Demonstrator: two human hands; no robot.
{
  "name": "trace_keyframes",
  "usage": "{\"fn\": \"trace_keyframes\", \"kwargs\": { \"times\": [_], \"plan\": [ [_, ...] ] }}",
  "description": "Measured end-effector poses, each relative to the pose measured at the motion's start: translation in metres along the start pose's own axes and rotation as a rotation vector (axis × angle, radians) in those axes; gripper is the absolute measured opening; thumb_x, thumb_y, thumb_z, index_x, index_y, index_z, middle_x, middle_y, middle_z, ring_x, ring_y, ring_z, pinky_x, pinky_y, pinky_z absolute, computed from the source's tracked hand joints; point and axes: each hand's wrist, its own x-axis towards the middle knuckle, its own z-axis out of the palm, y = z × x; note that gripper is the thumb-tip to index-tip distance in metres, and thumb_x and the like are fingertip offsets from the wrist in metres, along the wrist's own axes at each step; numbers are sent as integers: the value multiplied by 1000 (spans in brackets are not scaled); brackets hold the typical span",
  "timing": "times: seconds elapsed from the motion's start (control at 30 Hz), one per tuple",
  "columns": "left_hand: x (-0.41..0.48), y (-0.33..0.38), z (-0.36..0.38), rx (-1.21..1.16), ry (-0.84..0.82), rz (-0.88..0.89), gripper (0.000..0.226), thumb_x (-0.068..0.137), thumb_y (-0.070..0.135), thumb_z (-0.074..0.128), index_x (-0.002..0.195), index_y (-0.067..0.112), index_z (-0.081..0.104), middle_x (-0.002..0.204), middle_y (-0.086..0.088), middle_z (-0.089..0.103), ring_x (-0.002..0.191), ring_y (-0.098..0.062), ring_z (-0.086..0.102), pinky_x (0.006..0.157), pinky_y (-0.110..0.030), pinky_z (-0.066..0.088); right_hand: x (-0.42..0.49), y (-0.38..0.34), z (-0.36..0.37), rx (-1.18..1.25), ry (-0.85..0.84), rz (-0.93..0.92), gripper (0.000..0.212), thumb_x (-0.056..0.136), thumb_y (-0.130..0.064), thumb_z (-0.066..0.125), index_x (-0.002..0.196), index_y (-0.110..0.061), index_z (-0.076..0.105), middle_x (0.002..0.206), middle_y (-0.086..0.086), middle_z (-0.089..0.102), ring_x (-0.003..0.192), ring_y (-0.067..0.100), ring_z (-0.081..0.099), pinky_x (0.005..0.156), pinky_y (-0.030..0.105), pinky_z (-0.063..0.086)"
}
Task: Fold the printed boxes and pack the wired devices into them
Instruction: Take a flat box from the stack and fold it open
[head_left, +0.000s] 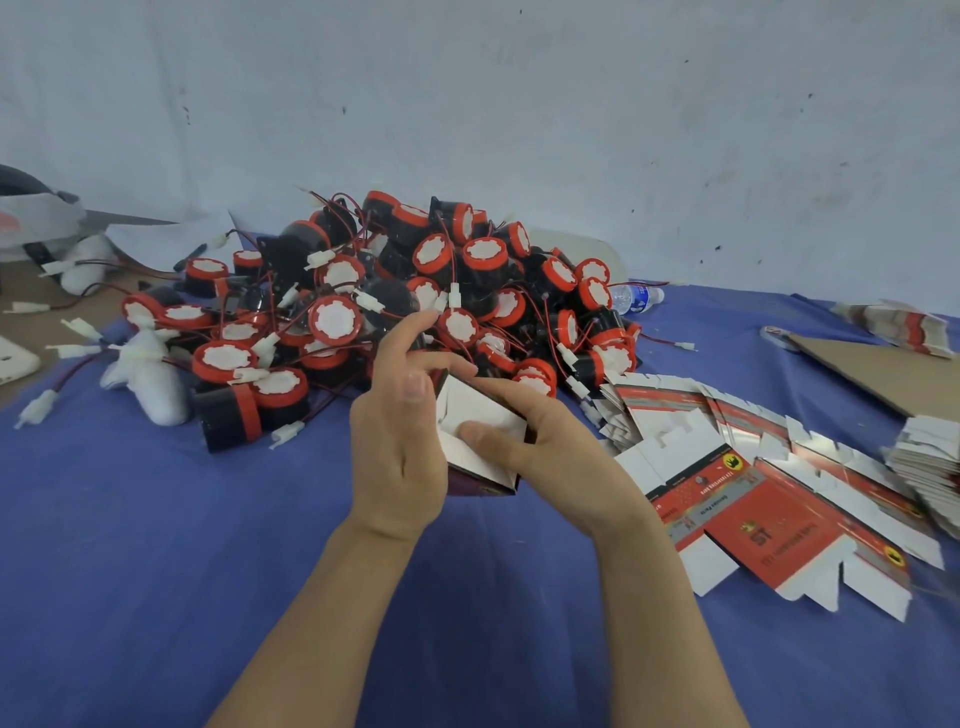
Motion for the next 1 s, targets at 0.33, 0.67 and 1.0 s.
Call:
{"fn": "trace_keyframes", "kwargs": {
  "times": [0.33, 0.67, 1.0],
  "plan": [
    [10, -1, 1, -154, 5, -547, 54, 89, 65, 42, 116, 22, 61, 125, 1, 62, 118, -14, 57, 98, -29, 48, 12, 8, 20, -405, 527, -302, 49, 85, -23, 69, 129, -15, 50, 127, -8, 45, 124, 10, 41, 100, 10, 32],
    [1, -12, 2, -337, -27, -624, 66, 80, 50, 58, 141, 38, 37, 132, 9, 58, 112, -8, 62, 90, -32, 54, 17, 29, 30, -222, 472, -231, 69, 85, -25, 71, 140, -36, 31, 152, -14, 19, 141, 0, 22, 108, 18, 35],
    [-5, -1, 10, -347, -127, -634, 33, 77, 55, 53, 88, 26, 62, 86, 5, 72, 80, -11, 70, 67, -28, 59, 19, 33, 39, -44, 755, -86, 41, 100, -38, 42, 63, -25, 54, 67, -10, 59, 63, 8, 55, 56, 26, 45]
  ]
}}
